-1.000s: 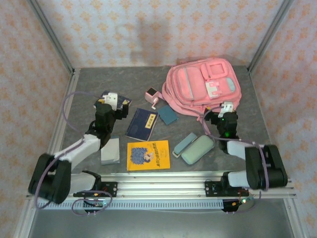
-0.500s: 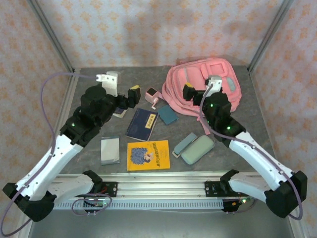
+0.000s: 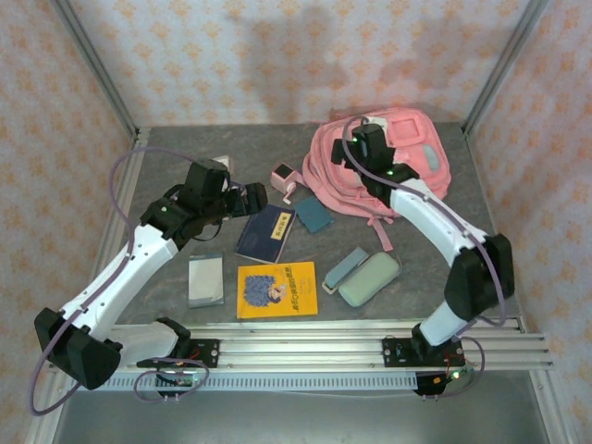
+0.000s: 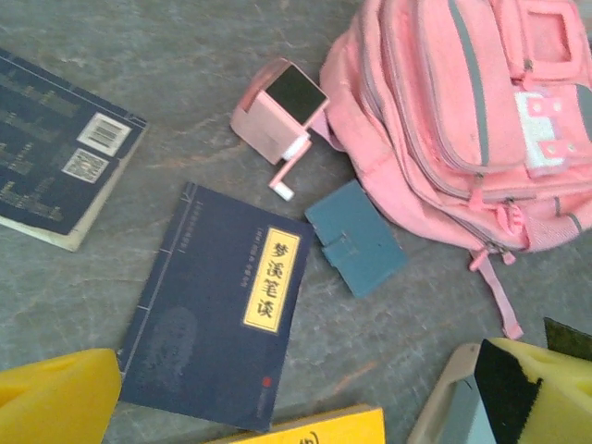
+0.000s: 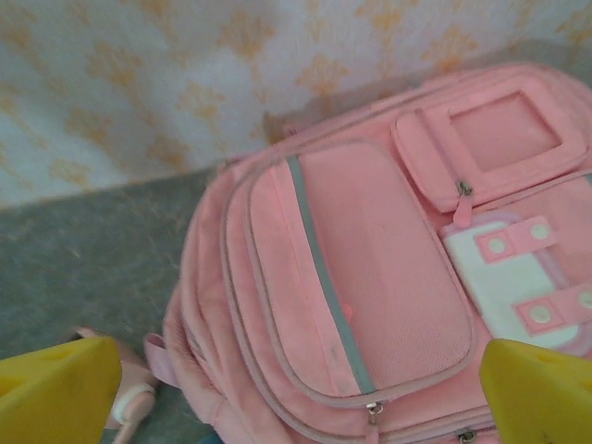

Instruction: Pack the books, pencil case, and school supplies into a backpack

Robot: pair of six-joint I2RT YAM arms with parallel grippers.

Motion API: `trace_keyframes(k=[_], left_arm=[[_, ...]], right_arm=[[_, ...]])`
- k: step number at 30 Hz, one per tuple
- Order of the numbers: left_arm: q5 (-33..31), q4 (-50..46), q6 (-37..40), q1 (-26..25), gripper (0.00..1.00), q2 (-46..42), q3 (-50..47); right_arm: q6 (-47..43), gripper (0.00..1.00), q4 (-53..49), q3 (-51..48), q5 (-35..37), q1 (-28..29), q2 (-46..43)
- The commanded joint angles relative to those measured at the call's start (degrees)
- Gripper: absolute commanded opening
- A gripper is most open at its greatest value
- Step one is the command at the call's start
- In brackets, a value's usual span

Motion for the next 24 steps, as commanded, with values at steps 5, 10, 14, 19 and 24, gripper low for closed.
trace_keyframes(k=[5,10,14,19,24], left_arm=[[-1.73,0.91,2.95,-0.03,1.0,-3.42,-3.33],[-0.37,2.85,3.48,-0.32,0.89,-4.5,-4.73],[1.36,3.33,3.56,-0.3,0.85,-3.3,-4.58],[1.89,3.41,4.05,-0.3,0.79,-2.14,-3.92],[2.49,3.85,4.67,-0.3,0.71,-2.18,-4.15]], right_arm=[[-1.86,0.85,-8.8,15.71,-18.46,-7.94,16.52],[-1.38,0.83,-11.4,21.44,-18.09,-9.02,24.7],[-0.45,0.82,-12.13,24.36,-19.25,-10.37,29.3],[0.16,0.72,-11.35,25.39,-23.71,-10.41,31.94],[0.61,0.35,-8.53,22.7,-26.66,-10.56,31.49]])
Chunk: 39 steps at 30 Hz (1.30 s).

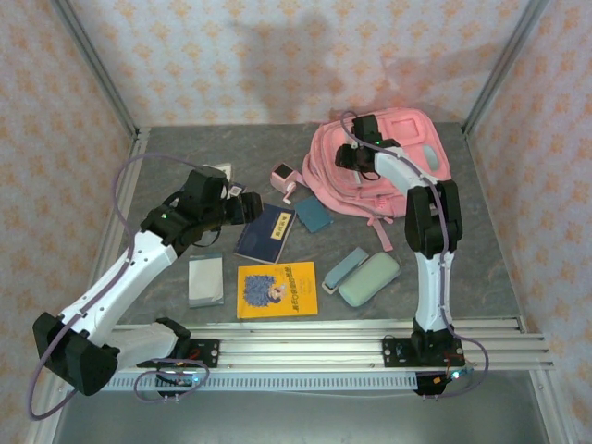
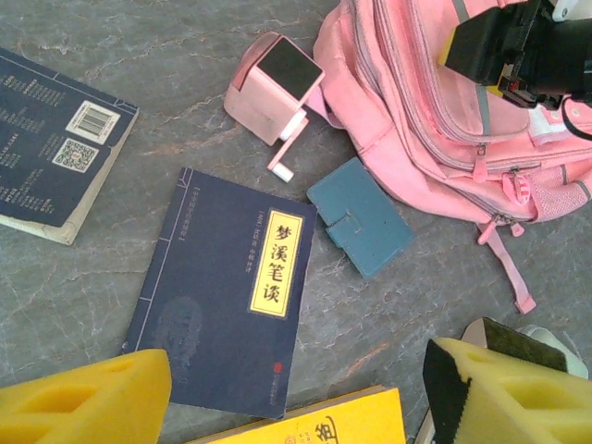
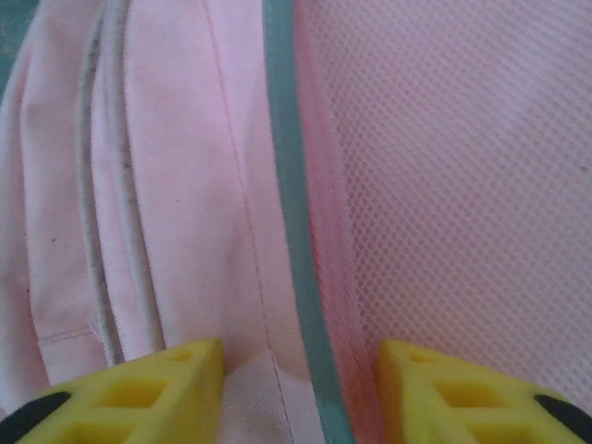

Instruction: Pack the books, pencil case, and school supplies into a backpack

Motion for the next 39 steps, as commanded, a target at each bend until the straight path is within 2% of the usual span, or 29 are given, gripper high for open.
trace_keyframes(k=[1,4,5,11,15,20,27,33,39], left_arm=[[1.23,1.69,1.26,-0.25,0.7,-0.08,0.25],[0.91,1.79,1.52,-0.3,0.68,0.01,0.25],[0.79,1.79,1.63,-0.3,0.68,0.01,0.17],[0.68,1.72,1.4,-0.3,0.69,0.86,1.3],[4.39,2.05,0.44,-0.47,0.72,2.51,3.26],[6.11,0.99,-0.83,-3.78,0.76,6.4,9.48],[10.47,1.7,-4.19,-5.74,0.79,14.6,17.77],[9.99,0.29,-4.16,-7.72,0.72,19.38,20.23],[4.77,-4.1,1.95,-14.27,0.69,21.98,21.55]], right_arm=[[0.08,0.26,1.36,-1.06,-3.63,-0.66,-0.68],[0.31,0.03,3.02,-3.11,-3.7,-1.05,-3.94],[0.66,0.0,3.73,-3.95,-3.74,-1.37,-5.51],[3.96,0.0,4.88,-7.18,-4.54,-4.14,-15.0],[3.49,0.0,3.84,-9.22,-4.99,-4.83,-20.58],[2.27,0.0,4.9,-14.3,-5.12,-5.2,-27.34],[6.63,0.0,10.24,-22.56,-11.15,-7.08,-34.3],[11.98,0.0,13.95,-27.48,-14.07,-7.12,-33.53],[21.38,0.0,17.2,-26.9,-14.63,-7.09,-31.22]])
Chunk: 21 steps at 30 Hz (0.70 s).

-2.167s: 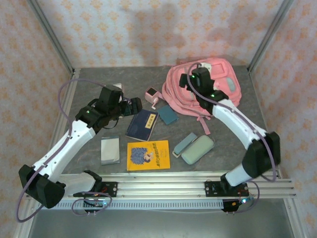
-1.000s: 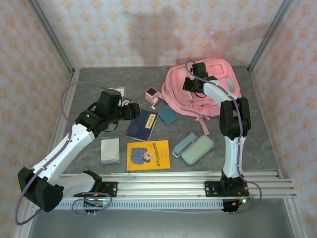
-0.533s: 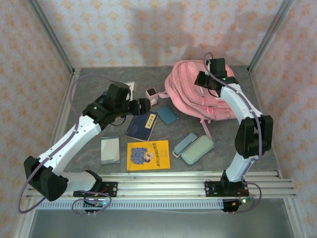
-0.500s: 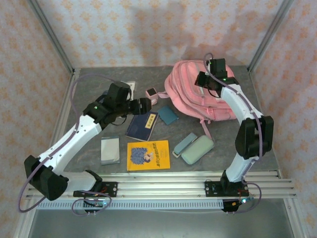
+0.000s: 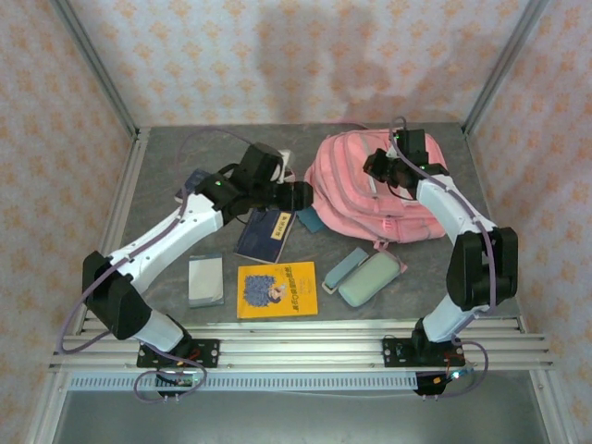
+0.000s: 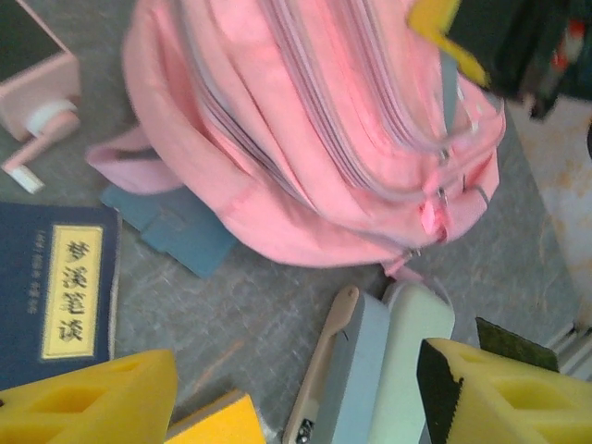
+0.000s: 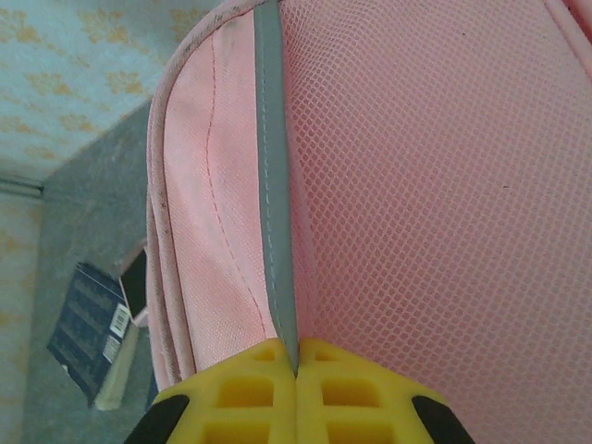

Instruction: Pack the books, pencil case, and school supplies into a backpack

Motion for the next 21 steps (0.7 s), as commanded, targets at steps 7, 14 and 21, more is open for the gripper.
trace_keyframes(k=[7,14,21], left_arm=[[-7.47,-5.47,3.85,-4.24,0.68,1.2,1.47],[-7.97,-6.54,5.5,-4.25,0.68,0.02,1.09],[-8.88,-6.04,11.33,-8.9,0.71,0.98,0.38]], right_arm=[[10.4,0.0,2.72,7.76,2.4,-0.44,-3.71],[10.57,0.0,-9.42,14.82,8.36,-0.44,-6.33],[17.11,0.0,-11.86,16.9,6.19,0.13,-7.2]])
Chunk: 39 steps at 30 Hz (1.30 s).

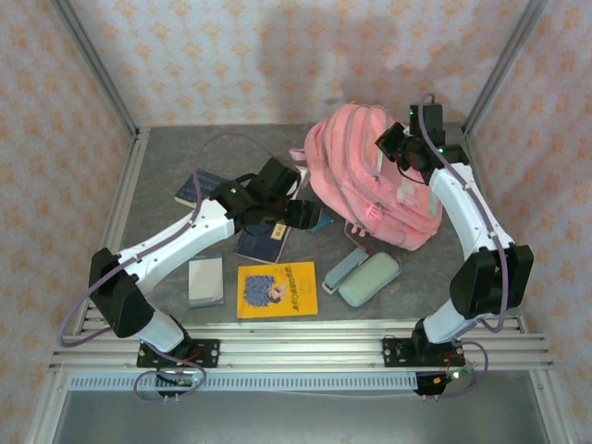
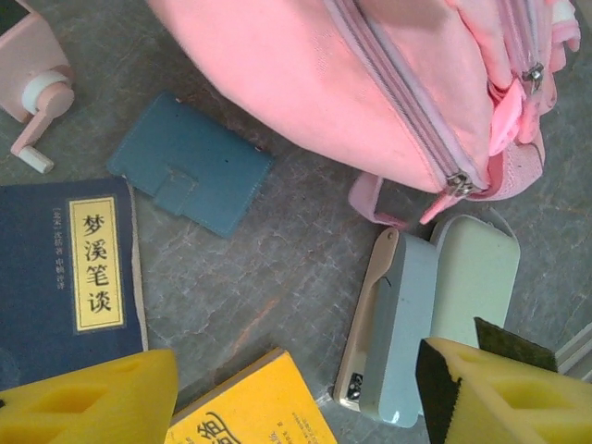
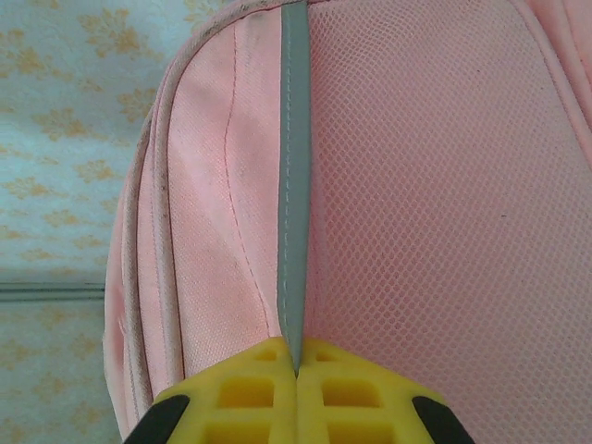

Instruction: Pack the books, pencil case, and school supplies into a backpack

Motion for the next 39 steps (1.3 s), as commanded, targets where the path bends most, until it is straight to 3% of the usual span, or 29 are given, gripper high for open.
trace_keyframes(k=[1,6,8,13,18,27,39], left_arm=[[-5.7,-0.55,4.59,-4.71,0.72,0.24,-0.36],[-17.84,6.1,10.43,-12.36,0.68,1.98,-3.59],[-20.11,7.85,11.15,-13.26,0.65,3.21,-4.25],[-15.38,11.56,8.76,-13.41,0.53,7.62,-4.16],[-11.11,19.61,5.94,-13.37,0.53,9.06,-6.83],[-11.98,23.93,4.79,-13.29,0.52,12.53,-6.54],[-14.54,23.96,2.41,-11.58,0.32,19.16,-3.86]], right_arm=[[5.33,0.0,2.52,3.13,-1.81,0.53,-2.98],[6.55,0.0,2.47,4.65,-3.04,2.09,-1.45],[6.79,0.0,2.67,4.56,-3.2,2.47,-1.3],[7.81,0.0,3.12,3.99,-3.11,3.26,-1.0],[9.03,0.0,3.9,3.0,-3.09,3.57,-0.93],[10.24,0.0,5.28,1.69,-4.11,4.04,-1.74],[11.1,0.0,6.79,0.1,-5.69,4.1,-3.15]])
